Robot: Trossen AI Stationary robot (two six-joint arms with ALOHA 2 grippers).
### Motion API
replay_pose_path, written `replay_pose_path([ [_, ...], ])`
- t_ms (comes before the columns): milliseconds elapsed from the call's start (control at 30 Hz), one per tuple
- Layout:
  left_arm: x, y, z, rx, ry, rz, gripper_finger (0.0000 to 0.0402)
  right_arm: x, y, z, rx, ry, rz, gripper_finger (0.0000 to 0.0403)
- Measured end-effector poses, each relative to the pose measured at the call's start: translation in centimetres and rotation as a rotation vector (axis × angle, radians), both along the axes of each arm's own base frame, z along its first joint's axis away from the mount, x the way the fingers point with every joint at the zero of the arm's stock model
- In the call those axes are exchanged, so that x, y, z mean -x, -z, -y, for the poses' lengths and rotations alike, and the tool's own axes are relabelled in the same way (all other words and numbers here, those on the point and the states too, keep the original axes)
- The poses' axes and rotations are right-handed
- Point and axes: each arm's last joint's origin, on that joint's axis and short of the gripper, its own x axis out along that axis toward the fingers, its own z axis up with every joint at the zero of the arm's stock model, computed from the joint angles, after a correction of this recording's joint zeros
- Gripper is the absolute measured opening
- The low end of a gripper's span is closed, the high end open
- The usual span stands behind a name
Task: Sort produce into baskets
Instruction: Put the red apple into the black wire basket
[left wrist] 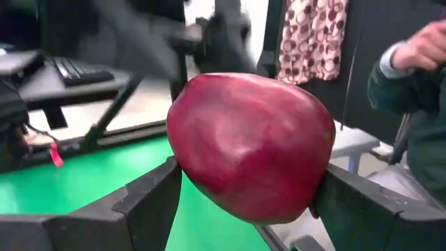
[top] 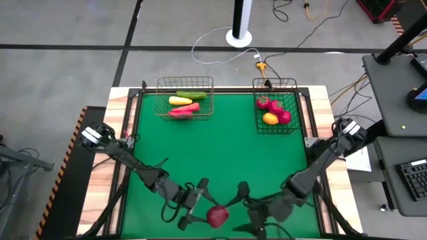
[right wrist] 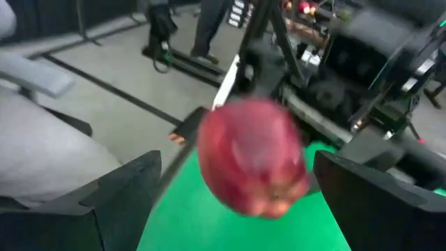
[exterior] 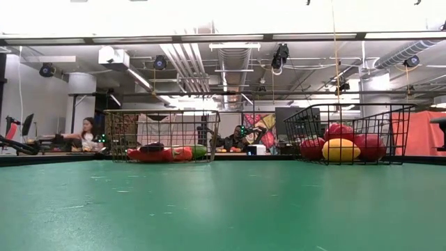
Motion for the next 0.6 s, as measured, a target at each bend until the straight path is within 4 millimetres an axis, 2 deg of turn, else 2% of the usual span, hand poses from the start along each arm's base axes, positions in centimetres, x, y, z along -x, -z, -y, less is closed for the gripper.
replay_pose_path([
  [100,0.0,-0.1,0.0,-0.013,0.003,0.018,0.0286,-1.0,1.0,0.4,0.032,0.015,-0.006,0.0368],
  [200,0.0,-0.1,0.0,-0.015,0.008,0.015,0.0286,-1.7,1.1,0.6,0.01,-0.005,0.007,0.0368],
  [600,0.0,-0.1,0.0,-0.021,0.008,0.023,0.0286,-2.4,1.1,1.2,-0.035,-0.066,0.004,0.0368],
])
